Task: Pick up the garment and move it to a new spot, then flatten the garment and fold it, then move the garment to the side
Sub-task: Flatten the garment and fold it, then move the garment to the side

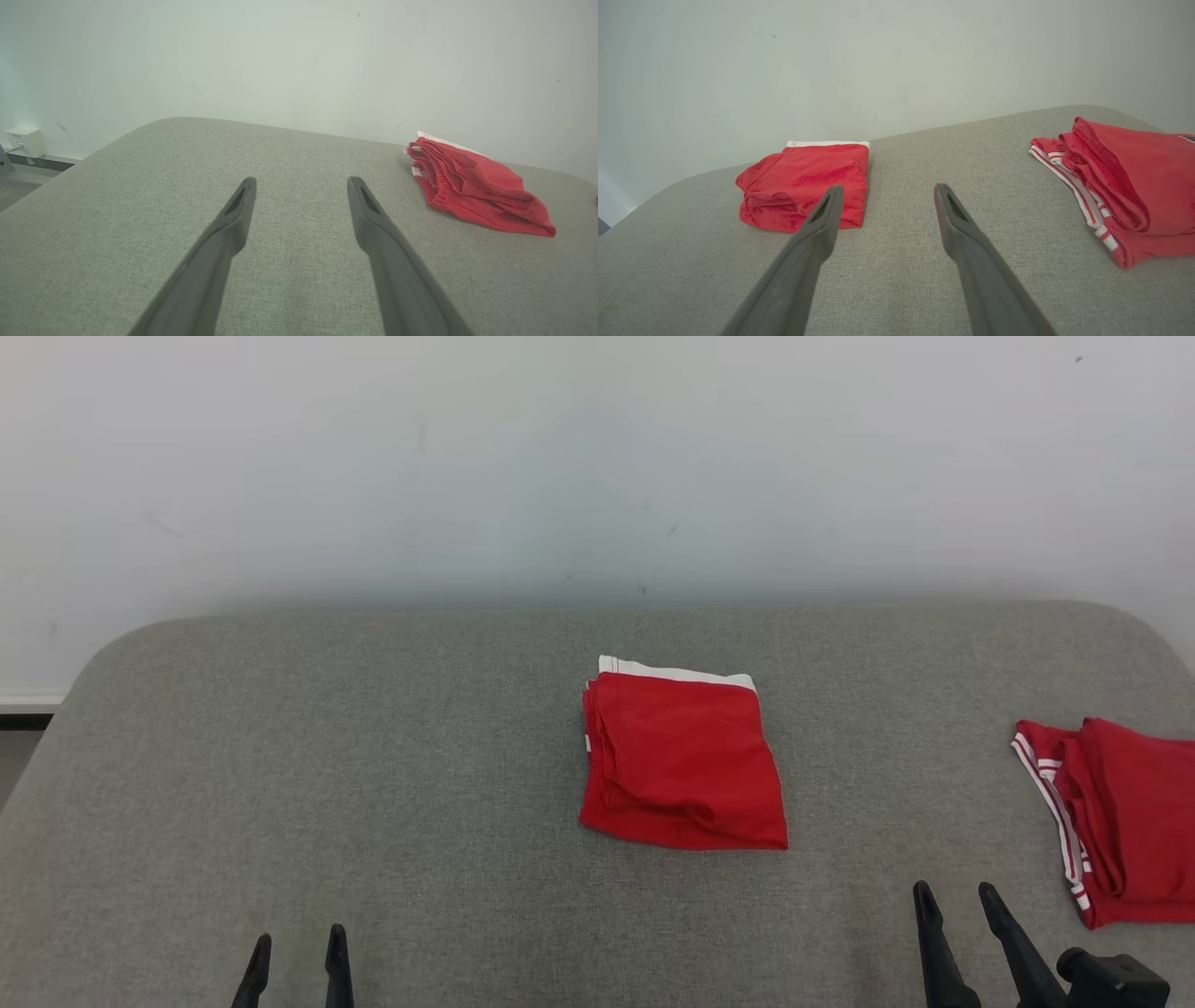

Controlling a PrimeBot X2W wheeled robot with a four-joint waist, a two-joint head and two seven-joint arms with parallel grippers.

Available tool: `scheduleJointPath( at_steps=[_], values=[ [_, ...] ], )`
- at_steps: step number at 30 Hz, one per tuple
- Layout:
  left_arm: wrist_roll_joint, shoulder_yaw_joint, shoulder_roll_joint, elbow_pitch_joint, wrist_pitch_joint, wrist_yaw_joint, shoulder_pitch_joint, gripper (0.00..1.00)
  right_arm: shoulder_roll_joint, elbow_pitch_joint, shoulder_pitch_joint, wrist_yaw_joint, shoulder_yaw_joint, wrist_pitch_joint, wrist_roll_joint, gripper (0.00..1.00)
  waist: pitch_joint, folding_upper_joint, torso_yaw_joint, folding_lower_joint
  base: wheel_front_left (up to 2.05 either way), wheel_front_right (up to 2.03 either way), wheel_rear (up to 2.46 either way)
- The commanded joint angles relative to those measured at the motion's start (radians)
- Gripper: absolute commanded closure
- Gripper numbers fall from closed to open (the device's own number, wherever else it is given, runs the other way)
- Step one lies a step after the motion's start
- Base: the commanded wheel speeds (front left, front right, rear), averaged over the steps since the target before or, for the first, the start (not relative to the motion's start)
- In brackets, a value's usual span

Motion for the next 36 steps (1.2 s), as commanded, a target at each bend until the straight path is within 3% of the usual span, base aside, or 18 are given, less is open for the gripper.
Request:
scheduleJointPath(
  at_steps=[1,28,32,36],
  values=[
    [-0.002,0.002,0.0,0.004,-0.003,-0.002,0.018,0.0,0.006,0.004,-0.001,-0.003,0.002,-0.002,0.006,0.0,0.0,0.0,-0.002,0.0,0.0,0.0,0.0],
    [-0.026,-0.018,0.0,-0.023,-0.003,0.027,0.023,0.0,0.017,0.024,-0.026,-0.003,0.009,-0.002,0.022,0.0,0.03,0.0,-0.019,0.0,0.0,0.0,0.0],
    [-0.034,-0.019,0.0,-0.03,-0.003,0.033,0.019,0.0,0.018,0.017,-0.07,-0.003,0.003,0.067,0.063,0.0,0.045,0.0,-0.016,0.0,0.0,0.0,0.0],
    [-0.045,-0.035,0.0,-0.043,-0.003,0.035,0.001,0.0,0.009,0.018,-0.171,-0.003,-0.036,0.218,0.12,0.0,0.08,0.0,0.0,0.0,0.0,0.0,0.0]
  ],
)
